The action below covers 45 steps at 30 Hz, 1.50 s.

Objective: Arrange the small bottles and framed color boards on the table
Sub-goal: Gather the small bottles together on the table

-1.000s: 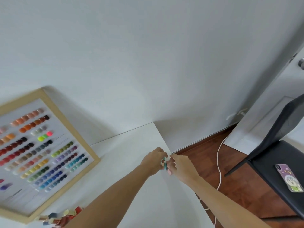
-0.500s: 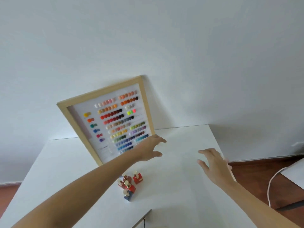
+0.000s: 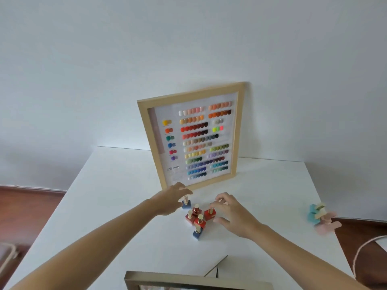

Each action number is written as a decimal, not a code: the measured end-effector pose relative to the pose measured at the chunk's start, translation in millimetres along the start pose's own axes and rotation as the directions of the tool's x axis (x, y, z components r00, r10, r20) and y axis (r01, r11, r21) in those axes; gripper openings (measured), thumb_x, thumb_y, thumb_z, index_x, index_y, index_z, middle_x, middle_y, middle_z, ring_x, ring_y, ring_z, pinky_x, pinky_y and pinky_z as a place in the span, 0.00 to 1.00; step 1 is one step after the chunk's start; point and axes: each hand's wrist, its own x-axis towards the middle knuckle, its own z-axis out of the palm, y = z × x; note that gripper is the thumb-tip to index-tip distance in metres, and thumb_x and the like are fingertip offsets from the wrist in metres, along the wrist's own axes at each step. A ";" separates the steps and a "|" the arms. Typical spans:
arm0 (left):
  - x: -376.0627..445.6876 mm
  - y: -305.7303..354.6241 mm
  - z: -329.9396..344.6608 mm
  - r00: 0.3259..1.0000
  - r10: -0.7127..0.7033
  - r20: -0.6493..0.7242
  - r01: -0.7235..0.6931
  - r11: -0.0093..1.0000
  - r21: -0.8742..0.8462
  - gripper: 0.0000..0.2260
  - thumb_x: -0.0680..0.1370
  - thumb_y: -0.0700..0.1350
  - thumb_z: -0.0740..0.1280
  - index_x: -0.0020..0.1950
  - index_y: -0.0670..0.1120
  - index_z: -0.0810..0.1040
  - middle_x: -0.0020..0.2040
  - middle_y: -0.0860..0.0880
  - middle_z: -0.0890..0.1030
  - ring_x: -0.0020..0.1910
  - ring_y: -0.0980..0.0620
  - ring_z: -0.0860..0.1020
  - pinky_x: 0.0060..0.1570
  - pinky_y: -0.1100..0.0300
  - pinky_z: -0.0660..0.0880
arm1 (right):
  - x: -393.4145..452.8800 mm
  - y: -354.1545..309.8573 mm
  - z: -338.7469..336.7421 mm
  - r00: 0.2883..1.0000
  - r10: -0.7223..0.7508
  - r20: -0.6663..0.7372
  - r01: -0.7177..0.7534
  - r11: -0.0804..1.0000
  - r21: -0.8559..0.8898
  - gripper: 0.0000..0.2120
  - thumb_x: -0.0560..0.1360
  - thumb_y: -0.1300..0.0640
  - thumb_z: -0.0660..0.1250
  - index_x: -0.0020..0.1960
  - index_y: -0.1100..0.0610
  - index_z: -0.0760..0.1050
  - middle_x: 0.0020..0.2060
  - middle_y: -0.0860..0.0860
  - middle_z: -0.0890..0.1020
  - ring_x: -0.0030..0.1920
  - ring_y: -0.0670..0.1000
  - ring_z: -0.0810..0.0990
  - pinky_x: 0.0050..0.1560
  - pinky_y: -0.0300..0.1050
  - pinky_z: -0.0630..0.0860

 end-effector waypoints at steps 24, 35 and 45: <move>33.2 5.4 17.4 0.902 0.423 0.085 -0.429 0.857 0.285 0.14 0.81 0.47 0.62 0.66 0.48 0.71 0.57 0.46 0.76 0.51 0.47 0.79 0.45 0.61 0.71 | 29.4 -22.5 39.1 0.976 0.204 -0.078 -0.197 0.976 0.088 0.08 0.75 0.56 0.67 0.54 0.55 0.79 0.49 0.52 0.75 0.49 0.52 0.77 0.52 0.39 0.74; 46.4 14.4 13.3 0.918 0.392 0.053 -0.390 0.874 0.290 0.09 0.81 0.44 0.61 0.60 0.46 0.75 0.52 0.47 0.77 0.47 0.48 0.78 0.46 0.58 0.76 | 10.3 -3.6 24.6 0.991 0.124 -0.054 -0.126 0.991 -0.038 0.07 0.77 0.55 0.66 0.51 0.59 0.77 0.47 0.53 0.76 0.44 0.55 0.79 0.47 0.45 0.77; 77.9 105.5 6.0 0.868 0.490 0.082 -0.493 0.826 0.272 0.11 0.82 0.46 0.59 0.62 0.48 0.74 0.56 0.49 0.77 0.50 0.49 0.77 0.49 0.57 0.75 | -75.8 53.5 -22.2 0.923 0.346 -0.168 -0.339 0.938 0.068 0.09 0.77 0.54 0.64 0.51 0.59 0.77 0.46 0.54 0.77 0.46 0.54 0.77 0.48 0.45 0.74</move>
